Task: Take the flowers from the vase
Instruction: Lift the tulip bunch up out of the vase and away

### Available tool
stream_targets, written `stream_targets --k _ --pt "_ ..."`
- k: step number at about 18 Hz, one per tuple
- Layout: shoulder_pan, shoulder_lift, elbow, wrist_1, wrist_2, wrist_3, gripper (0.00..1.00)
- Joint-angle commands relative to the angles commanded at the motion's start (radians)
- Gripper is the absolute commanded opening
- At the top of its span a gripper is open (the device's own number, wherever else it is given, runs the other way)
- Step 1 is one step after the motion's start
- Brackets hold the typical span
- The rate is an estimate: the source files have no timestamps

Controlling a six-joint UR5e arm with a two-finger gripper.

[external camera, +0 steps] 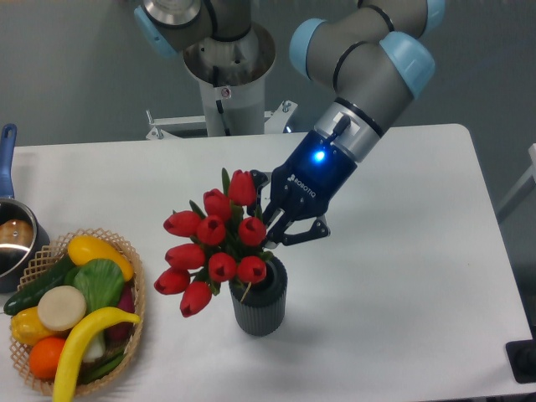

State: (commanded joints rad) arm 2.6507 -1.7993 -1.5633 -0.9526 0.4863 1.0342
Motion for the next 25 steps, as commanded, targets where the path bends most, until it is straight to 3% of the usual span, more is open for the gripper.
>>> stream_targets --k 3,12,19,25 --pt "0.021 0.000 0.043 0.000 0.000 -0.031 0.00" --pt "0.115 0.008 0.095 0.005 0.031 -0.023 0.00" --pt "0.187 0.014 0.054 0.005 0.374 0.096 0.00" --pt "0.204 0.017 -0.043 0.005 0.616 0.116 0.00"
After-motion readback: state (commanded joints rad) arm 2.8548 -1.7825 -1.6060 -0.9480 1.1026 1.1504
